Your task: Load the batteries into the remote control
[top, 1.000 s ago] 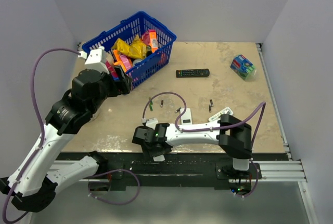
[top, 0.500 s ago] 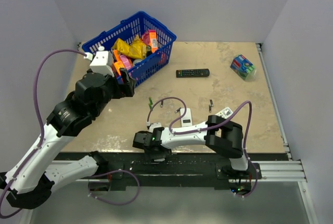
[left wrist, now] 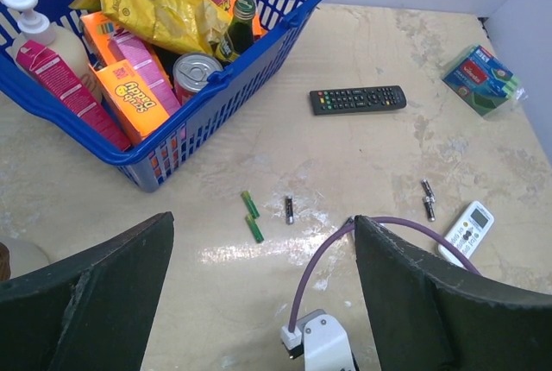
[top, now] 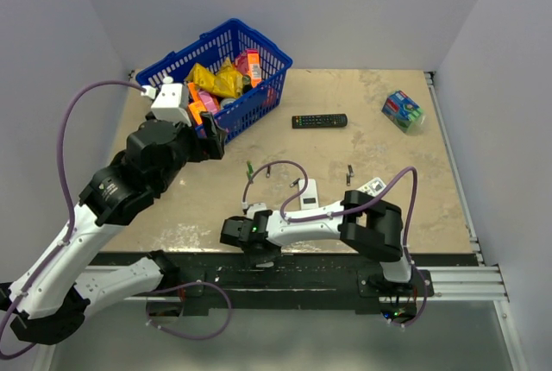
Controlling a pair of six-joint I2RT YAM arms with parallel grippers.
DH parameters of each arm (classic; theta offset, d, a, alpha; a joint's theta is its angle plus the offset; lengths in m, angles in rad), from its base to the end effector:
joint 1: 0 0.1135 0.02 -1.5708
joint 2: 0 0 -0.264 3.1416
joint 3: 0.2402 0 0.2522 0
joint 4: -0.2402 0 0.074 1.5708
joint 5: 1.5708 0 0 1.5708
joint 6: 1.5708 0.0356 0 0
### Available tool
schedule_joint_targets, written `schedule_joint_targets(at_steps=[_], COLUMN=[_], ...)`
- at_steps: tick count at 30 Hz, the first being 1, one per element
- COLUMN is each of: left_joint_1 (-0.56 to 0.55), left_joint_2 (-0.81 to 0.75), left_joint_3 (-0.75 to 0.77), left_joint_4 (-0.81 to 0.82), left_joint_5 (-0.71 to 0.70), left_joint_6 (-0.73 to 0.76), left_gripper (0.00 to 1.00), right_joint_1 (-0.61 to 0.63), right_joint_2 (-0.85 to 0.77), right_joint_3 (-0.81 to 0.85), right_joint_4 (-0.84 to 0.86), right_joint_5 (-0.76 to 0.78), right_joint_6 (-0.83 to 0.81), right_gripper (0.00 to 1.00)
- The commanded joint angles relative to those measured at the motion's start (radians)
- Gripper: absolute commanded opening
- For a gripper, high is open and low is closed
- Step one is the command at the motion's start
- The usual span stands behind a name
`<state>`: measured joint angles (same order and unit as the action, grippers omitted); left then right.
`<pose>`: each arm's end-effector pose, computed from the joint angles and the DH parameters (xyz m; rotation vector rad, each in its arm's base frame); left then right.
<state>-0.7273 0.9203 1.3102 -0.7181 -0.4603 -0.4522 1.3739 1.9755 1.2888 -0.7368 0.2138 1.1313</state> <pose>0.1331 -0.0973 0.4381 -0.0538 1.8802 -0.3773 0.0793 0.3588 0.1397 -0.3271 2.8725 0.1055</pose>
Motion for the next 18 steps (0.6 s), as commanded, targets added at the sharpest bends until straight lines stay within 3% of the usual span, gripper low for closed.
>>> schedule_joint_targets(at_steps=[1, 7, 18], left_joint_1=[-0.004, -0.004, -0.003], left_joint_2=[0.005, 0.005, 0.002], left_joint_3=[-0.014, -0.019, -0.048], left_joint_4=[0.048, 0.049, 0.083], left_joint_5=[-0.012, -0.008, 0.009], left_joint_6=[0.007, -0.002, -0.026], left_gripper=[0.89, 0.89, 0.9], right_joint_1=[0.01, 0.017, -0.018], right_joint_2=[0.069, 0.039, -0.133], right_joint_3=[0.007, 0.066, 0.167], right_joint_4=[0.044, -0.027, -0.173], right_joint_5=[0.025, 0.07, 0.213], right_joint_6=[-0.016, -0.03, -0.051], right_gripper=[0.45, 0.36, 0.34])
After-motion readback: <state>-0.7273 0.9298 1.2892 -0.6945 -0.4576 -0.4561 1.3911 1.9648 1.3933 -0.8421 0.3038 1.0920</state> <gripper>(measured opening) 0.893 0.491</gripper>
